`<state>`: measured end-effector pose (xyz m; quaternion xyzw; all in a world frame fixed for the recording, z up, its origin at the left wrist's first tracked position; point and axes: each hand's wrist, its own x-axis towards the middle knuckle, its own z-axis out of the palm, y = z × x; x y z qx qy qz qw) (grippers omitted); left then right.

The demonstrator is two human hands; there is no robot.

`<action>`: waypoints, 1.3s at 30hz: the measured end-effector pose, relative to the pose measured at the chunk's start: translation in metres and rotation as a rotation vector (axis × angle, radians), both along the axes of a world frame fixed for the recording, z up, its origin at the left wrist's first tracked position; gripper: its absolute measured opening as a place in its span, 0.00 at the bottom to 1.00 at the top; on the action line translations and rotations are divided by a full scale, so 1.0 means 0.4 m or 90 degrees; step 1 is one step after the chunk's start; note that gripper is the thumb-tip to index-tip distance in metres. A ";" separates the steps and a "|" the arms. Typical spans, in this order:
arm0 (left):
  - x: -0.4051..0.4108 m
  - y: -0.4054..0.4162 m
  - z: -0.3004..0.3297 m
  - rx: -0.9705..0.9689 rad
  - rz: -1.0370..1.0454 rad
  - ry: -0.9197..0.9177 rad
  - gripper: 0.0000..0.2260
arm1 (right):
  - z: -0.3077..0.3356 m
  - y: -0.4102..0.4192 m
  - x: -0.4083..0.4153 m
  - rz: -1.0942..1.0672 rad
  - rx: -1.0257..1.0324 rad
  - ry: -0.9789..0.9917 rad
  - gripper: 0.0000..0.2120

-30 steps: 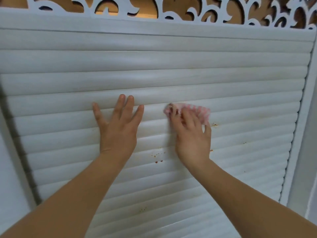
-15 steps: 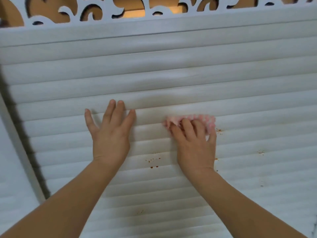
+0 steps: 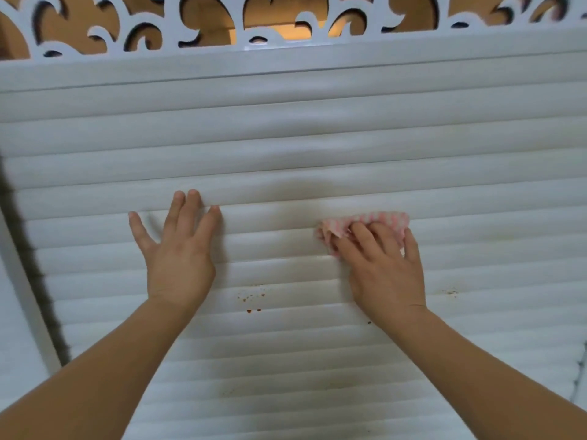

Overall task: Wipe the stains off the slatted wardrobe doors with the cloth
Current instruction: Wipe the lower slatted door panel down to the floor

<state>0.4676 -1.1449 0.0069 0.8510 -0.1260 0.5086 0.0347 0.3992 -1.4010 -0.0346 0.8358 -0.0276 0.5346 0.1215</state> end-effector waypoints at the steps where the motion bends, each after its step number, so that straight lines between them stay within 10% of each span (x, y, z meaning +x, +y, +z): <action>1: -0.002 -0.009 -0.002 -0.019 0.001 0.002 0.30 | 0.006 0.019 0.002 -0.005 0.027 0.003 0.24; 11: -0.019 -0.178 0.010 0.097 -0.129 -0.078 0.31 | 0.026 -0.025 -0.011 0.025 -0.055 0.002 0.23; 23: -0.007 -0.221 -0.025 0.026 -0.115 -0.115 0.31 | 0.023 -0.193 -0.068 -0.059 0.485 -0.109 0.30; 33: -0.037 -0.272 -0.028 -0.039 -0.110 -0.078 0.30 | 0.095 -0.056 -0.005 0.044 -0.025 -0.050 0.24; 39: -0.035 -0.266 -0.036 -0.012 -0.100 -0.069 0.31 | 0.069 -0.283 -0.065 -0.143 0.274 -0.089 0.24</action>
